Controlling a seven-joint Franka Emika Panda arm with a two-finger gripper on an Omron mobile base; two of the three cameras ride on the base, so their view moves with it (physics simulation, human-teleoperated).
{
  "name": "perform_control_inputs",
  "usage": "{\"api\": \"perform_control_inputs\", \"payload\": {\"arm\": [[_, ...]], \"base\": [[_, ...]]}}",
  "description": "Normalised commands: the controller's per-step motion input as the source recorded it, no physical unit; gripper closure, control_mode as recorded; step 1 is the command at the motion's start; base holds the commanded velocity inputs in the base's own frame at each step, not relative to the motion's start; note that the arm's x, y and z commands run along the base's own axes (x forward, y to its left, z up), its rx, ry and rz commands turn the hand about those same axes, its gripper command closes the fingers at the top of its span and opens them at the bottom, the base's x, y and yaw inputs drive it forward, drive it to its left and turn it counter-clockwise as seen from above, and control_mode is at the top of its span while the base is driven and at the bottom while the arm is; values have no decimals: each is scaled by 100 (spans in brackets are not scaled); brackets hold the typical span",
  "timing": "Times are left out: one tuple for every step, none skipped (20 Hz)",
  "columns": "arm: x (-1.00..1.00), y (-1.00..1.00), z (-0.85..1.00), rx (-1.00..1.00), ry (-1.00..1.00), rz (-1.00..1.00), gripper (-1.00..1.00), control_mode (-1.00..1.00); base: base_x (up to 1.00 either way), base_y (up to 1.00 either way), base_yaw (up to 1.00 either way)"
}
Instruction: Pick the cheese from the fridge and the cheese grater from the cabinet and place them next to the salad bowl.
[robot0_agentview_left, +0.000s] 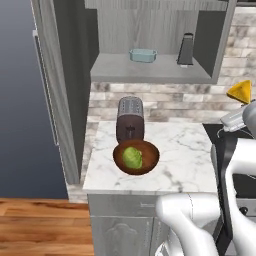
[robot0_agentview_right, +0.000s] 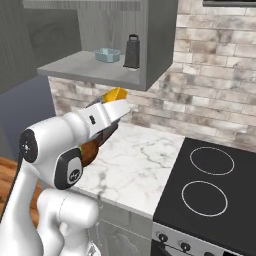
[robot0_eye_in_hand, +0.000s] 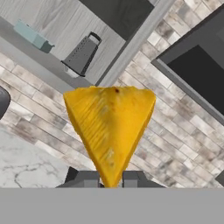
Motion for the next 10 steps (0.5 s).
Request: {"api": "perform_control_inputs", "payload": {"arm": [[0, 0, 0, 0, 0, 0, 100, 100], [0, 0, 0, 0, 0, 0, 100, 100], [0, 0, 0, 0, 0, 0, 100, 100], [0, 0, 0, 0, 0, 0, 100, 100], [0, 0, 0, 0, 0, 0, 100, 100], [0, 0, 0, 0, 0, 0, 100, 100], [0, 0, 0, 0, 0, 0, 100, 100], [0, 0, 0, 0, 0, 0, 100, 100], [0, 0, 0, 0, 0, 0, 100, 100], [0, 0, 0, 0, 0, 0, 100, 100]], "base": [[0, 0, 0], [0, 0, 0], [0, 0, 0], [0, 0, 0], [0, -1, -2], [0, -1, -4], [0, 0, -6], [0, 0, -9], [0, 0, -10], [4, 0, -11]]}}
